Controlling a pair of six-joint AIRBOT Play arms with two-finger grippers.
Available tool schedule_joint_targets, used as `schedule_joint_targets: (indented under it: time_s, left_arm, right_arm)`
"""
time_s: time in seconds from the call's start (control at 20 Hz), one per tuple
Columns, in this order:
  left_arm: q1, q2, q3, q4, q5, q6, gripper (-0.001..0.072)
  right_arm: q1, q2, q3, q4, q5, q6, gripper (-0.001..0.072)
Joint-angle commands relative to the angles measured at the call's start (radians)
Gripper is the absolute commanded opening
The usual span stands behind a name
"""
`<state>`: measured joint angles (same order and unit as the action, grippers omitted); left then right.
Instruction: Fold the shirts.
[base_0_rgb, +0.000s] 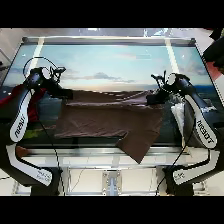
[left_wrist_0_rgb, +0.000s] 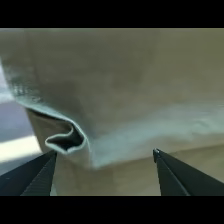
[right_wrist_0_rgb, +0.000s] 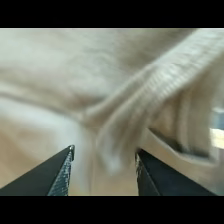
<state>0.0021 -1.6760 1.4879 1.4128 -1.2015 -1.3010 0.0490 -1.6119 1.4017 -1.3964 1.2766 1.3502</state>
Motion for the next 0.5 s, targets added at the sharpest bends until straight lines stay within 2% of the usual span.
schedule_joint_targets:
  time_s: [0.0, 0.1, 0.15, 0.25, 0.3, 0.35, 0.4, 0.45]
  left_arm:
    - [0.025, 0.143, -0.002, -0.014, -0.016, 0.0, 0.0673]
    - [0.081, 0.325, -0.025, -0.008, -0.023, 0.0, 0.0673]
    - [0.125, 0.418, -0.073, -0.003, -0.005, 0.0, 0.0672]
    - [0.261, 0.625, -0.296, -0.003, 0.039, -0.021, 0.0673]
    - [0.343, 0.733, -0.466, -0.008, 0.087, -0.092, 0.0672]
    - [0.418, 0.83, -0.632, -0.029, 0.145, -0.212, 0.0672]
    - [0.494, 0.925, -0.797, -0.089, 0.212, -0.362, 0.0672]
    - [0.562, 1.008, -0.938, -0.185, 0.272, -0.443, 0.0642]
  right_arm:
    - [-0.003, 0.108, 0.141, -0.166, 0.218, -0.006, 0.0424]
    - [-0.044, 0.254, 0.179, -0.232, 0.251, -0.017, 0.0423]
    - [-0.088, 0.335, 0.159, -0.217, 0.249, -0.015, 0.0423]
    - [-0.215, 0.544, -0.045, -0.137, 0.221, 0.001, 0.0423]
    - [-0.277, 0.656, -0.22, -0.094, 0.159, 0.013, 0.0423]
    - [-0.336, 0.777, -0.436, -0.054, 0.06, 0.074, 0.0424]
    - [-0.381, 0.878, -0.628, -0.019, -0.034, 0.177, 0.0424]
    - [-0.424, 0.958, -0.804, 0.025, -0.103, 0.312, 0.0422]
